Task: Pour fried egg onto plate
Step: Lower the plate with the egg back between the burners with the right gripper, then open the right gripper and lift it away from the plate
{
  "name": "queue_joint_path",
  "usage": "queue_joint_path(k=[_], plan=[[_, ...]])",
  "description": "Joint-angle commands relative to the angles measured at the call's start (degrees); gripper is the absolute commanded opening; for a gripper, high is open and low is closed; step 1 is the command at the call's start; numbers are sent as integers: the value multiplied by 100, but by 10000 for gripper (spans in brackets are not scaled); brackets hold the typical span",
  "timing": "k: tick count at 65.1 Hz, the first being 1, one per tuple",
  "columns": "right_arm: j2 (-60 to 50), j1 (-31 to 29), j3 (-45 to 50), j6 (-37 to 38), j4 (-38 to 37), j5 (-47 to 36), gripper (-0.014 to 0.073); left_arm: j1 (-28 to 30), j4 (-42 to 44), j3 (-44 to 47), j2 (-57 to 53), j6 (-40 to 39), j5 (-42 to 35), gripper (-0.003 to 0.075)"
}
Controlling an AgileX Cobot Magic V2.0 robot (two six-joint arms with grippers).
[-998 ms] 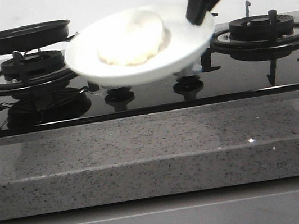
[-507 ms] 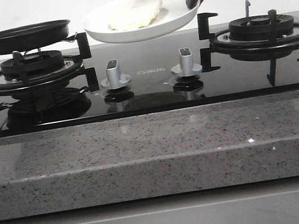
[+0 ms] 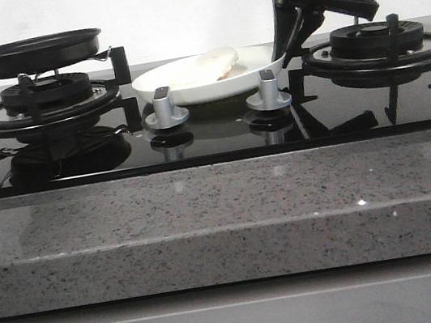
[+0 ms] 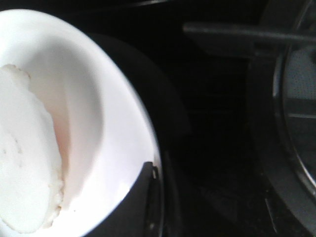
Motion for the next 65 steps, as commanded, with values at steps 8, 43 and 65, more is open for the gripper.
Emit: queue_joint_path(k=[8,43,65], plan=[[-406,-23,-223,16,-62,-99,208,-45,146,-140,-44,-52,-325,492],[-1488,66,-145,-548,-629,482,236,-45,146,-140,-44,-52,-325,492],[-3756,120,2692,-1303,-871,-560,236,-45,146,-140,-44,-52,-325,492]])
